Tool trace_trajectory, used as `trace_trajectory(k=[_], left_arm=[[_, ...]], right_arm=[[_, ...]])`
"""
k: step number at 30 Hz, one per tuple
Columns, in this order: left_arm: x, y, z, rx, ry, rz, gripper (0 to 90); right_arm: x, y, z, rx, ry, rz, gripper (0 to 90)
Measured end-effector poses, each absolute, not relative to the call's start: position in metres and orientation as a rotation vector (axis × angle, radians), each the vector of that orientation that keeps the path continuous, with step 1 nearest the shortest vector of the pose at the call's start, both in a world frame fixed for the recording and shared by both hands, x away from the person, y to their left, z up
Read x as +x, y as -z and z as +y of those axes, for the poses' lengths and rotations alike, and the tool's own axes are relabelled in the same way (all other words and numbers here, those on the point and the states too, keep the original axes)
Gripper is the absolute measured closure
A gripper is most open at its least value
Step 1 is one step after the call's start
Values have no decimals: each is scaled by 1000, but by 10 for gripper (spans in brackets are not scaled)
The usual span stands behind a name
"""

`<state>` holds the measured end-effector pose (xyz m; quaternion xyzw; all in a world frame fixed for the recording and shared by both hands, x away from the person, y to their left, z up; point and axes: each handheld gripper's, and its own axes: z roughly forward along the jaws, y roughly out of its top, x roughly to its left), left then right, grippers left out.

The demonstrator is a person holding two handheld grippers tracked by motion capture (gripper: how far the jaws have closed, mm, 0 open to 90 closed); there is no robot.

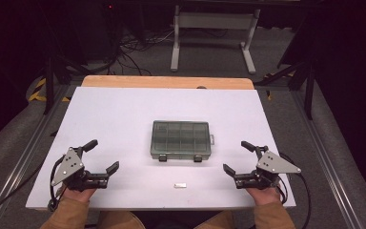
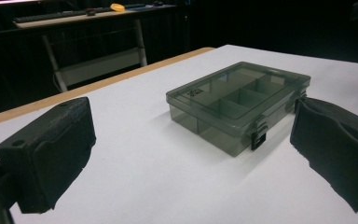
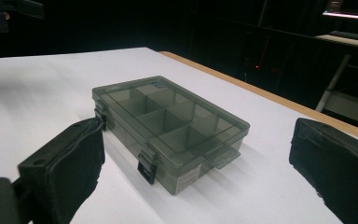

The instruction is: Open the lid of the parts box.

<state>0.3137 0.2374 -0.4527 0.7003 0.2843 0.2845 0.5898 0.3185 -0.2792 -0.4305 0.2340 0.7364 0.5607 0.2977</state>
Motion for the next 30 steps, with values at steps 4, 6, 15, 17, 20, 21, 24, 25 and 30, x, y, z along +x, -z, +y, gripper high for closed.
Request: trace_trajectory(k=[4,6,15,17,20,21,24,25,30], left_arm=[[312,452,238,1633,-639,665,7],[311,451,238,1631,-637,662,7],[311,445,236,1700,-596,683,6],[312,444,236,1708,-585,683,15],[314,443,235,1704,-576,680,10],[315,443,234,1701,-574,682,6],[320,441,232,1708,-542,682,8],[322,440,230,1711,-533,681,11],[331,434,219,1733,-511,662,18]], right_arm=[[319,430,-277,610,-1499,1956,32],[320,430,-277,614,-1505,1947,24],[323,427,-276,639,-1499,1967,16],[322,427,-276,624,-1498,1954,2],[323,425,-275,615,-1500,1972,2],[324,425,-275,617,-1498,1980,2],[329,422,-272,622,-1513,1996,1],[330,422,-271,622,-1516,2001,1],[339,416,-262,620,-1513,2042,11]])
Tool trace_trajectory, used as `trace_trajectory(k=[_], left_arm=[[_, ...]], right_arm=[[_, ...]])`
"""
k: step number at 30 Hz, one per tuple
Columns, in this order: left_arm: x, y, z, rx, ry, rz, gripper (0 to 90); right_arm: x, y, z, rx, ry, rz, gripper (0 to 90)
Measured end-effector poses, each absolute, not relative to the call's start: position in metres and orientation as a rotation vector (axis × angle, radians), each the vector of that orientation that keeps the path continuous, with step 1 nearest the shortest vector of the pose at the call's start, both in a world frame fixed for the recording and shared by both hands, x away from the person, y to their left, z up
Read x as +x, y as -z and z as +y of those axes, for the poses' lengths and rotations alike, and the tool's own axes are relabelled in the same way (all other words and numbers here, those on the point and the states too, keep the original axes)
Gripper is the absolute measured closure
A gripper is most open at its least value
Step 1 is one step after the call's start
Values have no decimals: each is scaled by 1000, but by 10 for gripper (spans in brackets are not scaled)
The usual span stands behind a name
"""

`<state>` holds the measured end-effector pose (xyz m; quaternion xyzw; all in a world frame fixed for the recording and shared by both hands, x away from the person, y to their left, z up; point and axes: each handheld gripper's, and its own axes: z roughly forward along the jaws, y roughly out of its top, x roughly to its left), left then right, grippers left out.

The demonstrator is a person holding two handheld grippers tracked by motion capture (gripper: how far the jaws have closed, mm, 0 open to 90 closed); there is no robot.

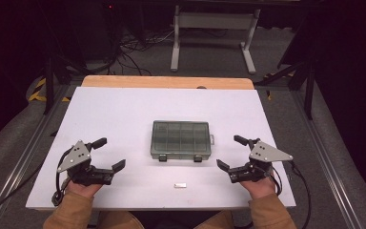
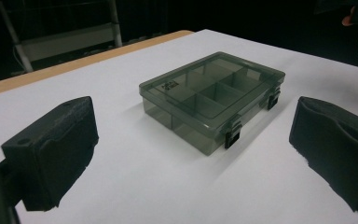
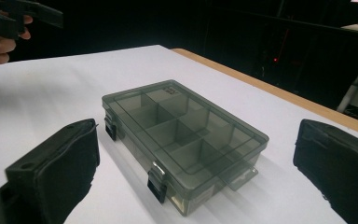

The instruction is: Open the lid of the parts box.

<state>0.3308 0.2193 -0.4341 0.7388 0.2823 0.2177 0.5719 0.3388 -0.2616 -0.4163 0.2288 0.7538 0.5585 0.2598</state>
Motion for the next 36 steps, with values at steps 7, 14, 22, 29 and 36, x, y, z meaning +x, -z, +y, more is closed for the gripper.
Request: trace_trajectory(k=[7,14,22,29,36], left_arm=[[347,431,202,1764,-451,653,30],[359,431,191,1782,-430,647,33],[371,436,180,1785,-428,647,34],[378,445,168,1805,-430,629,32],[380,450,162,1825,-415,599,43]], right_arm=[[350,411,-250,611,-1487,2089,16],[360,410,-243,625,-1460,2127,31],[371,413,-235,627,-1441,2177,72],[375,417,-231,658,-1427,2215,93],[377,425,-229,663,-1402,2244,132]])
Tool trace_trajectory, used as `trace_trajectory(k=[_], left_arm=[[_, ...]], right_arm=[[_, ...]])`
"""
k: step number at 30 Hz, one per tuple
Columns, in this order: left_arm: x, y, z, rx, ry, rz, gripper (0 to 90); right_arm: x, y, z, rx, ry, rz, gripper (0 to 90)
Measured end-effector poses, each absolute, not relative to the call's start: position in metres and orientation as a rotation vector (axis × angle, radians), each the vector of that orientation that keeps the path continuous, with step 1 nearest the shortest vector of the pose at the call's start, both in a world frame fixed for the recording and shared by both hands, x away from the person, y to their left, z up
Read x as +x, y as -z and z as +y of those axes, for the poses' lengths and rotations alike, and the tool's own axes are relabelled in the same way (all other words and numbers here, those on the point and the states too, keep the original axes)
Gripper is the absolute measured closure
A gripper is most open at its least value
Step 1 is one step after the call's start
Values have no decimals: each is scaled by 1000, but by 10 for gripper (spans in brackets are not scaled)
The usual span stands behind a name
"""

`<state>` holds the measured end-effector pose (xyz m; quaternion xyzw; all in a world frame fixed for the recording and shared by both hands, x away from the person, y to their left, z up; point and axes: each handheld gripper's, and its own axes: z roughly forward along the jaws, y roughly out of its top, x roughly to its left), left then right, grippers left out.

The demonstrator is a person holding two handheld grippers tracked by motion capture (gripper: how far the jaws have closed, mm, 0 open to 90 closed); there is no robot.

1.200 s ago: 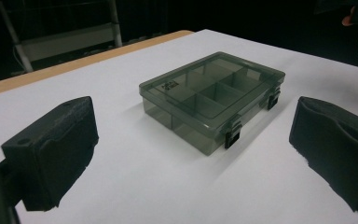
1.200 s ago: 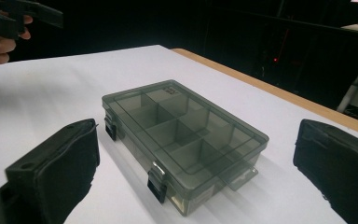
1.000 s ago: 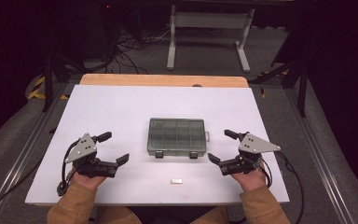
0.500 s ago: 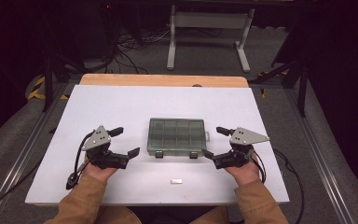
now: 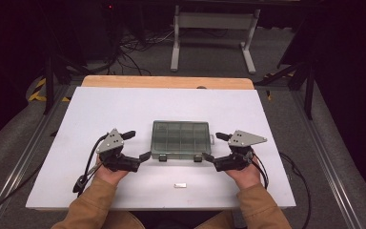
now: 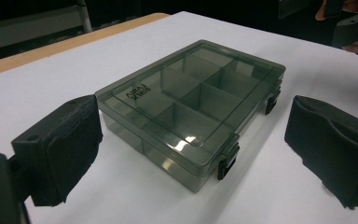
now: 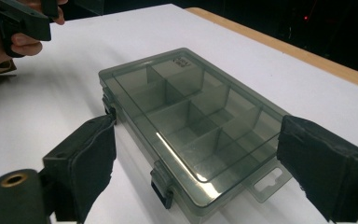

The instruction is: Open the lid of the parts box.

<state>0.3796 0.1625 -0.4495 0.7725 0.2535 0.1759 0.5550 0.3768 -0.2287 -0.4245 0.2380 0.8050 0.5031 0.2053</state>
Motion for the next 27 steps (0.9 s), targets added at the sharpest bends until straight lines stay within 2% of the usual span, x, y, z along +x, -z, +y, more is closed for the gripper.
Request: trace_trajectory(k=[6,11,17,21,27], left_arm=[[382,454,160,1840,-368,593,87],[386,459,157,1881,-324,598,150],[391,466,154,1947,-283,635,208],[395,471,152,1988,-222,666,209],[397,475,150,2035,-204,693,239]], right_arm=[[377,430,-226,676,-1364,2280,163],[380,438,-225,706,-1328,2342,250],[382,443,-226,746,-1298,2366,267],[382,448,-227,764,-1271,2383,279],[383,454,-228,794,-1255,2423,305]])
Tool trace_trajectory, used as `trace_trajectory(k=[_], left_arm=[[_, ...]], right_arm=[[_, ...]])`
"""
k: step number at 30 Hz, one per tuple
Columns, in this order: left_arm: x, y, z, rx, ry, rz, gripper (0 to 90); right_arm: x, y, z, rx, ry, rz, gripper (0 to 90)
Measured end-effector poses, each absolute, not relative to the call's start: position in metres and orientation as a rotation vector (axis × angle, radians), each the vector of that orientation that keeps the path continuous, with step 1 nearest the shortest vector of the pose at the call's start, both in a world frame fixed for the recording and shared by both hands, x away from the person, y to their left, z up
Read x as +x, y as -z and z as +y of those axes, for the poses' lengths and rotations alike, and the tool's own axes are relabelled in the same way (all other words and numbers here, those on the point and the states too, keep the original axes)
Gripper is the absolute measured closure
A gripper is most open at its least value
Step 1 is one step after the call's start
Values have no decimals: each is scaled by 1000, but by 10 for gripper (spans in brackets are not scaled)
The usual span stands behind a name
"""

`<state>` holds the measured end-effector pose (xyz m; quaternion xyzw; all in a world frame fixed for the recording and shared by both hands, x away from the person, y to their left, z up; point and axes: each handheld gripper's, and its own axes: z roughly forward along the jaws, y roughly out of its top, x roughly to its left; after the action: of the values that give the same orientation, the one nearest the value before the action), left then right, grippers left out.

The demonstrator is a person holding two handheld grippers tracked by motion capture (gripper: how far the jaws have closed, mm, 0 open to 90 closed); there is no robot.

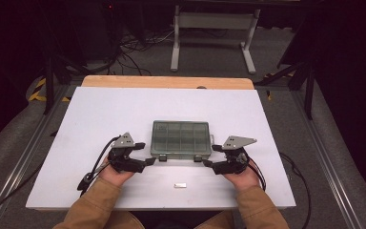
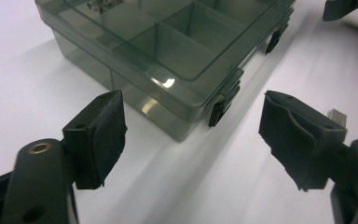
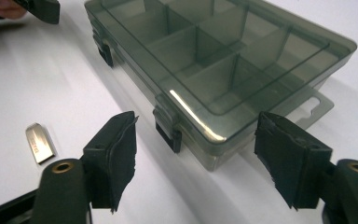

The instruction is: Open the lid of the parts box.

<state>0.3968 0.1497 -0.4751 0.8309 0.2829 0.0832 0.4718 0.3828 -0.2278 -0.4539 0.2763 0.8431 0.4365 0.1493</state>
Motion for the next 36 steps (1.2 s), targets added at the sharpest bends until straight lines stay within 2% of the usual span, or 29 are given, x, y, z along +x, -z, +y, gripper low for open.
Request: trace_trajectory(k=[9,12,13,17,22,36], left_arm=[[400,478,150,2062,-171,714,308],[400,478,150,2059,-169,721,365],[400,477,150,2058,-171,723,396],[399,477,151,2066,-173,716,471],[399,478,148,2096,-180,709,542],[397,478,147,2116,-214,689,683]], right_arm=[[384,461,-227,833,-1165,2462,355],[384,460,-228,844,-1158,2456,399],[385,460,-229,851,-1153,2449,456],[385,461,-231,855,-1146,2454,551],[387,461,-232,869,-1140,2453,622],[387,463,-233,869,-1128,2458,667]])
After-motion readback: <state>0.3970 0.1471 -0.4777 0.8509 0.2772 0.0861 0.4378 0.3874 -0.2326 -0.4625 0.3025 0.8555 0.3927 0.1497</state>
